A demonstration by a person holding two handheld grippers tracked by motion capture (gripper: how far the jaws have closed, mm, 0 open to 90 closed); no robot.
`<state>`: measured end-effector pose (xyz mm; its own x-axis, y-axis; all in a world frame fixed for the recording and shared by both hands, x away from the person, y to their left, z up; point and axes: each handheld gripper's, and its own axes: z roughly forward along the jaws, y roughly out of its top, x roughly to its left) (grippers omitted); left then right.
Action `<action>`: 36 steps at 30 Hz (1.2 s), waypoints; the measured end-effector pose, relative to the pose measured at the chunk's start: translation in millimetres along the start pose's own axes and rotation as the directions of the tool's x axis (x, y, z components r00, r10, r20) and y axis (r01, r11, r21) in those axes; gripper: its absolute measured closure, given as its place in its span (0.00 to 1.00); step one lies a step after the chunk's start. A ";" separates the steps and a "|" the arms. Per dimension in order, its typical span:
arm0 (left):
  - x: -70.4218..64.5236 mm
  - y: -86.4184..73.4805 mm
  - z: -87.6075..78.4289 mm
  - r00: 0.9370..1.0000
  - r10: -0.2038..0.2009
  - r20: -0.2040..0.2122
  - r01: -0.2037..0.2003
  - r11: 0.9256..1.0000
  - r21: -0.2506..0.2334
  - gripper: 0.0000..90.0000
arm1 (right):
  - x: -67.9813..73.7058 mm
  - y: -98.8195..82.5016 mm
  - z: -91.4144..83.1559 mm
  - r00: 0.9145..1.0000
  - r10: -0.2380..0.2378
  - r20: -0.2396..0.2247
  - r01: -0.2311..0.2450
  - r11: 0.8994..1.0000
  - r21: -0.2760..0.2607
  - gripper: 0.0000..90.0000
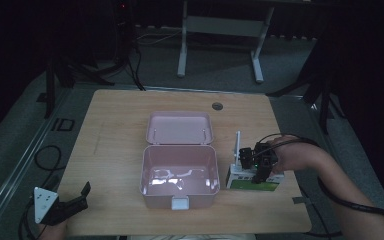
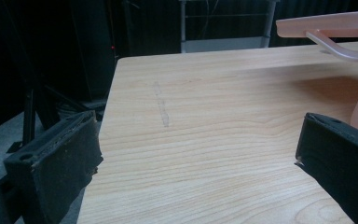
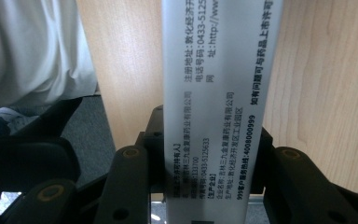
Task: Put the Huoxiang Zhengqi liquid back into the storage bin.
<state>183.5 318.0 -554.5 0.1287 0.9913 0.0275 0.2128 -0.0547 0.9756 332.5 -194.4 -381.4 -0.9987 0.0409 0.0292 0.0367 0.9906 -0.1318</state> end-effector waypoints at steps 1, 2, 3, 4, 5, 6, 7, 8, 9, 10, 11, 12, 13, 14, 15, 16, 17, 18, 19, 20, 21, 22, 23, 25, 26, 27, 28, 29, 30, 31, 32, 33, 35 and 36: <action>-0.1 0.0 0.0 1.000 0.001 0.000 -0.001 1.000 -0.001 0.00 | 1.0 -0.2 -3.2 1.000 -0.003 0.003 0.003 1.000 -0.004 0.70; -0.1 0.1 -0.1 1.000 0.001 0.000 -0.001 1.000 -0.001 0.00 | 2.0 0.0 -6.7 1.000 0.000 0.005 0.000 1.000 -0.005 0.70; -0.1 0.1 -0.1 1.000 0.000 -0.001 0.000 1.000 -0.001 0.00 | 3.2 0.3 -10.0 1.000 -0.002 0.011 0.002 1.000 -0.007 0.70; -0.2 0.1 -0.1 1.000 -0.002 0.000 0.002 1.000 -0.003 0.00 | 4.0 0.6 -13.5 1.000 -0.005 0.012 0.005 1.000 -0.009 0.70; -0.1 0.1 -0.1 1.000 -0.001 0.000 0.001 1.000 -0.002 0.00 | 4.5 0.8 -17.0 1.000 -0.002 0.013 0.002 1.000 -0.009 0.70; 0.1 0.2 -0.2 1.000 -0.001 0.000 0.001 1.000 -0.001 0.00 | 5.6 1.2 -20.7 1.000 -0.001 0.020 0.002 1.000 -0.008 0.70; 0.1 0.1 -0.1 1.000 -0.002 0.000 0.002 1.000 -0.002 0.00 | 5.8 1.4 -24.1 1.000 0.001 0.022 0.000 1.000 -0.010 0.70; 0.1 0.1 -0.2 1.000 -0.002 0.001 0.002 1.000 -0.002 0.00 | 5.5 1.6 -27.6 1.000 -0.003 0.025 0.003 1.000 -0.010 0.70; 0.1 0.1 -0.2 1.000 -0.002 0.000 0.002 1.000 -0.002 0.00 | 6.0 1.9 -30.8 1.000 -0.003 0.031 0.004 1.000 -0.013 0.70; 0.1 0.1 -0.2 1.000 -0.002 0.001 0.002 1.000 -0.002 0.00 | 6.2 2.4 -34.1 1.000 0.001 0.031 -0.001 1.000 -0.014 0.70; 0.1 0.1 -0.2 1.000 -0.002 0.001 0.002 1.000 -0.002 0.00 | 6.7 3.2 -37.1 0.999 -0.004 0.036 0.005 1.000 -0.014 0.70; 0.0 0.1 -0.1 1.000 -0.002 0.001 0.002 1.000 -0.002 0.00 | 7.3 4.1 -40.4 0.999 -0.002 0.038 0.002 1.000 -0.015 0.70; -0.1 0.1 -0.2 1.000 -0.001 0.001 0.001 1.000 -0.001 0.00 | 7.2 5.3 -43.3 0.999 -0.002 0.037 0.003 1.000 -0.018 0.70; -0.1 0.1 -0.2 1.000 0.000 0.001 0.000 1.000 -0.002 0.00 | 7.8 6.7 -46.2 0.999 -0.006 0.042 0.007 1.000 -0.020 0.70; -0.1 0.0 -0.2 1.000 0.000 0.001 0.000 1.000 -0.001 0.00 | 8.2 8.4 -49.0 0.999 -0.006 0.044 0.007 1.000 -0.020 0.70; -0.1 0.1 -0.3 1.000 -0.001 0.001 0.001 1.000 -0.002 0.00 | 8.9 10.3 -51.5 0.999 -0.007 0.048 0.008 1.000 -0.018 0.70; 0.0 0.1 -0.4 1.000 -0.002 0.002 0.002 1.000 -0.002 0.00 | 9.0 12.2 -54.0 0.999 -0.012 0.053 0.013 1.000 -0.017 0.70; 0.1 0.1 -0.4 1.000 -0.002 0.003 0.002 1.000 -0.002 0.00 | 9.5 14.0 -56.5 0.999 -0.008 0.054 0.009 1.000 -0.015 0.70; 0.1 0.0 -0.3 1.000 -0.001 0.002 0.001 1.000 -0.002 0.00 | 9.7 15.8 -58.5 0.998 -0.014 0.055 0.014 1.000 -0.014 0.70; 0.1 0.0 -0.3 1.000 -0.001 0.002 0.001 1.000 -0.002 0.00 | 9.7 15.8 -58.5 0.998 -0.014 0.055 0.014 1.000 -0.014 0.70; 0.2 -0.1 -0.3 1.000 0.000 0.002 0.000 1.000 -0.002 0.00 | 9.9 17.6 -60.7 0.998 -0.015 0.058 0.016 1.000 -0.013 0.70; 0.1 0.0 -0.3 1.000 0.000 0.002 0.000 1.000 -0.002 0.00 | 10.5 22.4 -65.5 0.998 -0.017 0.063 0.018 1.000 -0.017 0.70; 0.1 0.0 -0.3 1.000 0.000 0.002 0.000 1.000 -0.003 0.00 | 10.2 23.8 -66.6 0.998 -0.019 0.061 0.020 1.000 -0.020 0.70; 0.2 0.0 -0.4 1.000 0.000 0.003 0.000 1.000 -0.002 0.00 | 10.6 25.9 -68.0 0.998 -0.019 0.061 0.020 1.000 -0.022 0.70; 0.2 0.0 -0.4 1.000 0.000 0.003 0.000 1.000 -0.002 0.00 | 10.6 28.3 -69.2 0.998 -0.026 0.063 0.028 0.999 -0.024 0.70; 0.3 0.0 -0.7 1.000 -0.001 0.003 0.001 1.000 -0.002 0.00 | 11.1 34.1 -71.1 0.997 -0.032 0.063 0.034 0.999 -0.025 0.70; 0.3 0.0 -0.6 1.000 -0.001 0.003 0.001 1.000 -0.002 0.00 | 11.1 36.7 -71.6 0.998 -0.034 0.062 0.035 0.999 -0.027 0.70; 0.3 -0.1 -0.6 1.000 -0.001 0.003 0.001 1.000 -0.003 0.00 | 11.4 39.5 -72.0 0.998 -0.035 0.061 0.036 0.999 -0.023 0.70; 0.3 -0.1 -0.6 1.000 0.000 0.003 0.000 1.000 -0.002 0.00 | 11.8 42.3 -72.4 0.997 -0.039 0.063 0.041 0.999 -0.019 0.70; 0.3 -0.1 -0.6 1.000 -0.001 0.003 0.001 1.000 -0.002 0.00 | 11.6 45.1 -72.4 0.997 -0.040 0.060 0.041 0.999 -0.018 0.70; 0.3 -0.1 -0.6 1.000 -0.001 0.003 0.001 1.000 -0.002 0.00 | 11.6 45.1 -72.4 0.997 -0.040 0.060 0.041 0.999 -0.018 0.70; 0.4 -0.1 -0.7 1.000 -0.001 0.004 0.001 1.000 -0.002 0.00 | 12.3 50.4 -72.6 0.997 -0.047 0.058 0.048 0.999 -0.013 0.70; 0.5 -0.2 -0.8 1.000 0.000 0.004 0.000 1.000 -0.002 0.00 | 11.9 55.8 -72.5 0.997 -0.059 0.055 0.060 0.998 -0.013 0.70; 0.5 -0.1 -0.8 1.000 0.000 0.005 0.000 1.000 -0.003 0.00 | 12.0 58.6 -72.3 0.997 -0.057 0.057 0.058 0.998 -0.018 0.70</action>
<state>182.7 318.6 -554.4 0.1340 0.9906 0.0262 0.2103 -0.0543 0.9761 325.1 -126.5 -317.1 -0.9995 -0.0233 -0.0196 -0.0209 0.9935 -0.1123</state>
